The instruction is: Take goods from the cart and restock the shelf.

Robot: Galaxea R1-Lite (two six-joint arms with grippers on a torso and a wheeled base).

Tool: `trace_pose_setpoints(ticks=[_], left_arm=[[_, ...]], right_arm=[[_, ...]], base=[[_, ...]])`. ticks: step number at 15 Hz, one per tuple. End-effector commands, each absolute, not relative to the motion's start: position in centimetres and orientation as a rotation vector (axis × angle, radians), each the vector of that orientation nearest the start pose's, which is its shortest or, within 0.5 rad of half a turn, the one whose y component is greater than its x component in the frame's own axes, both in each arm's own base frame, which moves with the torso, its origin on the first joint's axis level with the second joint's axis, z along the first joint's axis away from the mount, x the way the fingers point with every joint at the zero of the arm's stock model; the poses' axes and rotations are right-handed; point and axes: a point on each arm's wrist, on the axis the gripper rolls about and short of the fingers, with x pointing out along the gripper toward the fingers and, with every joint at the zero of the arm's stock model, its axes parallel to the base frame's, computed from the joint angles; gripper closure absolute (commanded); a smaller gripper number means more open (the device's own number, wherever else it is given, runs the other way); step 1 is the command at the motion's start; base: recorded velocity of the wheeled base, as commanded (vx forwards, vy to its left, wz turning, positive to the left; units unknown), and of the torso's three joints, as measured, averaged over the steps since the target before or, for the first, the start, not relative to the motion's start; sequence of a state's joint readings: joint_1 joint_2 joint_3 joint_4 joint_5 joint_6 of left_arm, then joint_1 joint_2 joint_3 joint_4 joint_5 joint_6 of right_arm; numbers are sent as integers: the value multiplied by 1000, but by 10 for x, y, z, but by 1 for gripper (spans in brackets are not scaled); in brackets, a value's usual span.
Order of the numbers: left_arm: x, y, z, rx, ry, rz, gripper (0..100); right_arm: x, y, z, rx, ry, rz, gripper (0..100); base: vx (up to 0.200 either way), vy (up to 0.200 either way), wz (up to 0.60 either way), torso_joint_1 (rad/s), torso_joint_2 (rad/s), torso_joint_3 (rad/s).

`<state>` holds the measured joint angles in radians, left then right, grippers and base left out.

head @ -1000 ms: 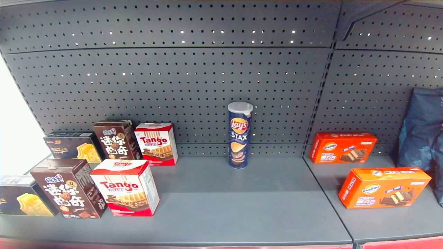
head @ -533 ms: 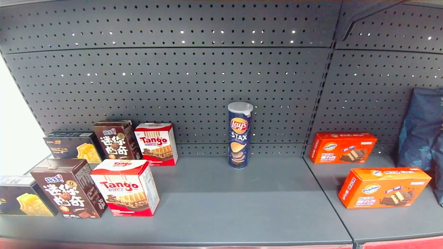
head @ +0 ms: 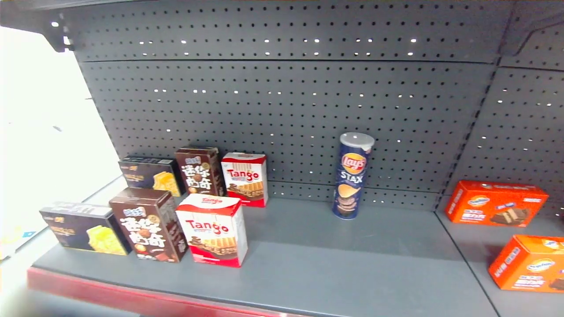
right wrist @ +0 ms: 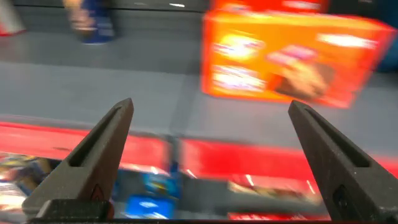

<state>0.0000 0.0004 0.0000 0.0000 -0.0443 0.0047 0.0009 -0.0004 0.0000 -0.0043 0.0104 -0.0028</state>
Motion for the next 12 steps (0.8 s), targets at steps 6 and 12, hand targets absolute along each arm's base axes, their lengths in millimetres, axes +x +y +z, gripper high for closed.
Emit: trace_pose_setpoints(ticks=[6, 12], left_arm=[[-23, -1, 75, 6, 0, -44, 0], [-23, -1, 75, 6, 0, -44, 0]], right_arm=[[-23, 0, 76, -3, -5, 12, 0], [-23, 0, 76, -3, -5, 12, 0]], base=[[0, 0, 600, 4, 3, 5], [0, 0, 600, 2, 3, 3]])
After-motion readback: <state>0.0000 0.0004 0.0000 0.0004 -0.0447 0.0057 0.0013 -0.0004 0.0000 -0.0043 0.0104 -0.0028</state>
